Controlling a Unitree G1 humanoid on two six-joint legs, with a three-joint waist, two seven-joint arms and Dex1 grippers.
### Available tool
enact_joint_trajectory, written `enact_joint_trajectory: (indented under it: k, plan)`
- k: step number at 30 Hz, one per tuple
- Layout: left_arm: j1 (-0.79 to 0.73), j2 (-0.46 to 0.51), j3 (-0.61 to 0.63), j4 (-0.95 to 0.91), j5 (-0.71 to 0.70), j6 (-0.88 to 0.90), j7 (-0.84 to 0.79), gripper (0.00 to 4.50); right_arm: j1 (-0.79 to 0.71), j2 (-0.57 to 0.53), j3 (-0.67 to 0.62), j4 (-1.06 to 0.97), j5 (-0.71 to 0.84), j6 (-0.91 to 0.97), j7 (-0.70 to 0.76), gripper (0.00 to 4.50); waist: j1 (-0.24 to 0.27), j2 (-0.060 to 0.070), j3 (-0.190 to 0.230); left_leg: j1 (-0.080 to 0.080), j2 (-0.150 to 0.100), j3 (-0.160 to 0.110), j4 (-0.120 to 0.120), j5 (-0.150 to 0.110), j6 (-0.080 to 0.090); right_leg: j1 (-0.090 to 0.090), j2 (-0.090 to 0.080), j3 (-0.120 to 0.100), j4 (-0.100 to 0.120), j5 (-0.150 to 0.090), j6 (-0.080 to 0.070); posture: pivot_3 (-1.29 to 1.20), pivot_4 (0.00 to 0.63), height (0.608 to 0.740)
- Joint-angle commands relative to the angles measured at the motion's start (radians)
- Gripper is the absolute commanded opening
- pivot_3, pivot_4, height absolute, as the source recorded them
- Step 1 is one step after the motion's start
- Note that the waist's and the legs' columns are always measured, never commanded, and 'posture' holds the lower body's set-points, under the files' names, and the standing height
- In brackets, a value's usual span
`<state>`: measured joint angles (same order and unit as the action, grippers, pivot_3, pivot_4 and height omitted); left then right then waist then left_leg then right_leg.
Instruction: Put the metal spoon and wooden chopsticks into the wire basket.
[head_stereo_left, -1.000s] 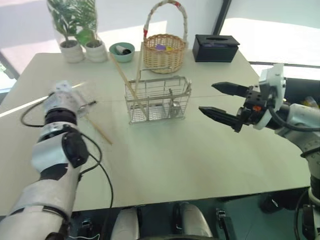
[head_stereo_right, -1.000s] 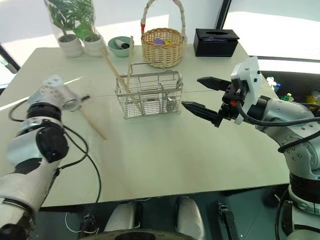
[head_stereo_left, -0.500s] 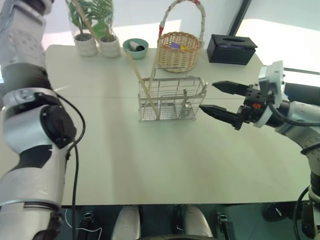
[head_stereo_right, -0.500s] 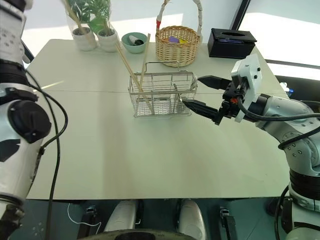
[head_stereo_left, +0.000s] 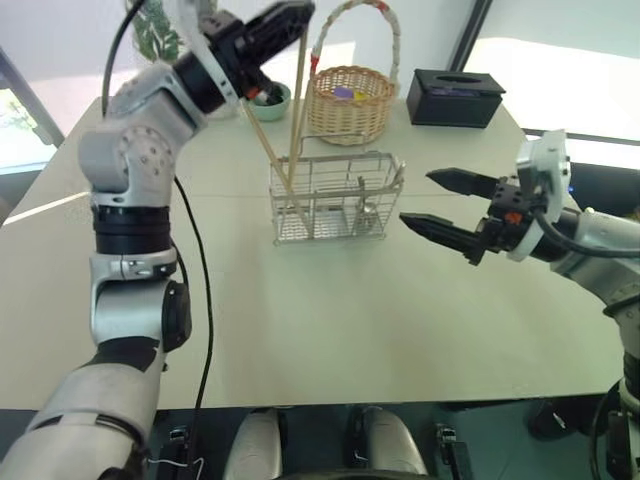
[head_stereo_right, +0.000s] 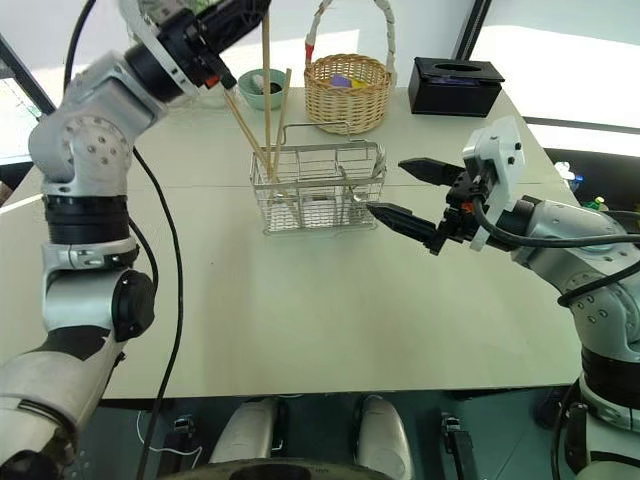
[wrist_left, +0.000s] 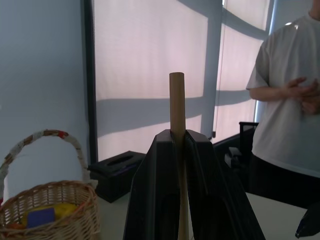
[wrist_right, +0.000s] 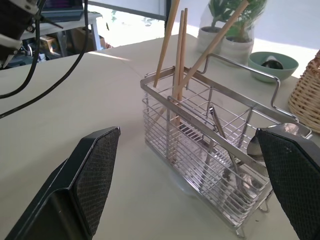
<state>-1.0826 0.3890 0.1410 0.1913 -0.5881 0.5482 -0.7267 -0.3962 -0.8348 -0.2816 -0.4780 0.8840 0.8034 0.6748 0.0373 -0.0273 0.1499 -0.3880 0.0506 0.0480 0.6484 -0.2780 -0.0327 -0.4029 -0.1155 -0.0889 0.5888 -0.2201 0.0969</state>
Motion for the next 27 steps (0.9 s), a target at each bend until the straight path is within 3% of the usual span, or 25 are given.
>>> enact_joint_trajectory:
  k: [1,7,10,16,17,21,27]
  plan:
    - [0.049,-0.031,-0.016,-0.040,0.029,-0.051,0.018,0.06,-0.010,-0.006,-0.033,-0.026,0.021,-0.002,-0.010,4.50,0.002,0.000,0.000,0.000,0.000,0.000,0.000,0.000,0.000,0.000,0.000,0.000,-0.001,0.000,0.000,0.00,0.150,0.717]
    - [0.136,-0.083,-0.045,-0.025,0.101,-0.135,0.053,0.06,-0.025,-0.002,-0.025,-0.012,0.023,-0.006,-0.012,4.50,0.002,0.000,0.000,-0.002,-0.001,0.000,0.000,0.000,0.000,0.000,0.000,0.000,-0.003,0.000,0.000,0.00,0.150,0.717]
    - [0.179,-0.100,-0.056,-0.043,0.104,-0.137,0.048,1.18,-0.033,0.000,-0.020,-0.003,0.018,-0.010,-0.010,4.50,0.001,0.000,0.000,-0.002,-0.001,0.000,0.000,0.000,0.001,0.000,0.000,0.000,-0.003,0.000,0.000,0.00,0.150,0.717]
    - [0.199,-0.107,-0.028,-0.100,0.082,-0.111,0.076,4.23,-0.046,0.002,-0.013,0.015,0.010,-0.016,-0.002,4.50,0.001,0.000,0.000,-0.002,-0.001,0.000,0.000,0.000,0.001,0.000,0.000,0.000,-0.003,0.000,0.000,0.00,0.150,0.717]
    - [0.195,-0.101,-0.021,-0.110,0.080,-0.101,0.085,4.45,-0.048,0.002,-0.012,0.018,0.007,-0.018,0.000,4.50,0.002,0.000,0.000,-0.002,0.000,0.000,0.000,0.000,0.001,0.000,0.000,0.000,-0.003,0.000,0.000,0.00,0.150,0.717]
    - [0.139,-0.031,0.037,-0.144,0.029,-0.015,0.102,4.45,-0.059,0.000,-0.004,0.039,-0.007,-0.026,0.011,4.50,0.001,0.000,0.000,-0.002,-0.001,-0.001,0.000,0.000,0.001,0.000,0.000,0.000,-0.003,0.000,0.000,0.00,0.150,0.717]
    - [0.179,0.341,-0.003,-0.183,-0.013,0.078,-0.267,4.45,-0.042,-0.078,-0.015,0.088,-0.043,-0.038,0.121,4.50,-0.023,0.003,0.000,-0.001,0.000,-0.001,-0.001,0.000,0.001,-0.001,0.001,0.000,-0.001,0.000,-0.001,0.00,0.150,0.717]
